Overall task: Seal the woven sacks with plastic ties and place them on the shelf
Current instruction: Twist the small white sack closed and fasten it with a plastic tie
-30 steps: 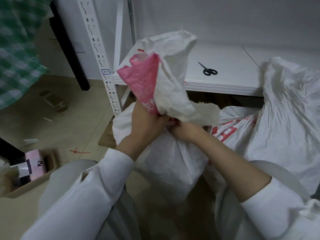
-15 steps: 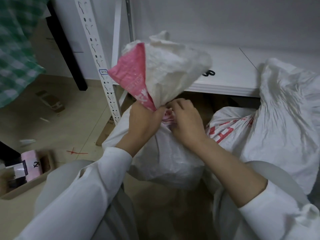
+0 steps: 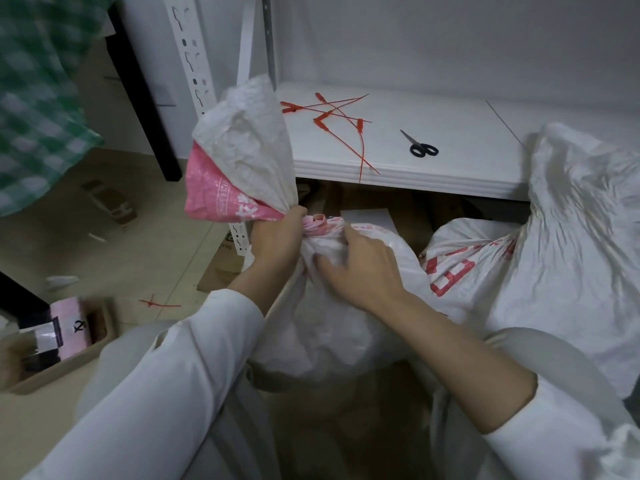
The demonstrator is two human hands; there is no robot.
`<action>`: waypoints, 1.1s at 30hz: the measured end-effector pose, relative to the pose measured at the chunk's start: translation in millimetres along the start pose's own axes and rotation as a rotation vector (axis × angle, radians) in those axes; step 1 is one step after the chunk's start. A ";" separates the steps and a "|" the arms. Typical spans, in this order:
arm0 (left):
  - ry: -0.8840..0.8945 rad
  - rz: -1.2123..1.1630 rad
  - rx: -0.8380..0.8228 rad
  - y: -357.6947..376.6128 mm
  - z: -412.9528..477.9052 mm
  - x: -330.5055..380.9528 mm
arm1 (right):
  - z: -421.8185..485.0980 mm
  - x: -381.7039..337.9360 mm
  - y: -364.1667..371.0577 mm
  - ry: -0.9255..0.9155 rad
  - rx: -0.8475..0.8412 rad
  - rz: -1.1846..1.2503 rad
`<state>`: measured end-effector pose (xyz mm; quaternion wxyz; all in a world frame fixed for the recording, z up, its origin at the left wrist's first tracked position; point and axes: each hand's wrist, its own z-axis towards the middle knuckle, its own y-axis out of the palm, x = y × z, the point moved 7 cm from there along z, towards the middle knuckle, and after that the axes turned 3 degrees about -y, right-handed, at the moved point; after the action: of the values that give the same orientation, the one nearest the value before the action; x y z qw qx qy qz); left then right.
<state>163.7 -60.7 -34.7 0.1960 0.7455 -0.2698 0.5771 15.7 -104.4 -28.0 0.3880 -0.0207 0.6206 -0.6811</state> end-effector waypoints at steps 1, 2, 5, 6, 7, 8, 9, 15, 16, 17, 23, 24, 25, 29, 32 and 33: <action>-0.027 -0.007 -0.010 1.6 -1.2 -2.5 | -2.1 0.3 4.4 0.012 -0.040 -0.008; -0.047 -0.007 -0.022 3.4 -5.0 -2.6 | -3.7 0.6 6.4 0.019 -0.047 -0.014; -0.053 0.027 -0.052 8.4 -16.8 -0.3 | -5.5 3.8 3.3 0.036 0.011 0.032; -0.043 0.033 -0.055 9.4 -18.4 -0.7 | -5.0 5.2 3.0 0.048 0.016 0.044; -0.037 0.037 -0.059 11.0 -18.7 -2.0 | -4.2 6.7 3.6 0.058 0.012 0.044; -0.040 0.033 -0.064 12.0 -19.8 -3.0 | -3.4 7.7 5.4 0.065 0.000 0.037; -0.048 0.027 -0.071 13.2 -19.4 -5.4 | -2.4 8.3 7.7 0.066 -0.013 0.027; -0.087 -0.027 -0.089 15.5 -24.1 -11.9 | 7.1 13.4 6.2 0.038 0.004 0.056; -0.082 -0.029 -0.089 16.3 -24.3 -13.0 | 7.6 13.2 4.2 0.034 0.010 0.073; -0.076 -0.022 -0.093 17.3 -24.5 -13.5 | 7.9 13.6 2.7 0.031 0.009 0.094; 0.078 0.136 -0.134 18.6 -35.0 2.2 | 14.0 15.8 -15.7 0.003 -0.034 0.209; 0.139 0.166 -0.147 19.8 -35.9 5.9 | 16.2 17.5 -17.3 -0.001 -0.041 0.234; 0.210 0.176 -0.156 20.4 -37.0 10.2 | 17.8 19.0 -18.0 -0.007 -0.048 0.259; 0.444 0.229 -0.206 23.0 -43.8 27.5 | 20.7 20.4 -16.7 -0.025 -0.049 0.294; 0.561 0.304 -0.299 27.6 -46.6 29.1 | 22.2 17.8 -13.5 -0.053 -0.058 0.221; 0.597 0.336 -0.319 28.3 -46.8 29.5 | 22.2 15.8 -13.3 -0.072 -0.059 0.191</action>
<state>116.1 -59.7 5.3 0.2822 0.4499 -0.4057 0.7439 9.3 -132.5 -18.6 0.4725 0.0029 0.6250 -0.6213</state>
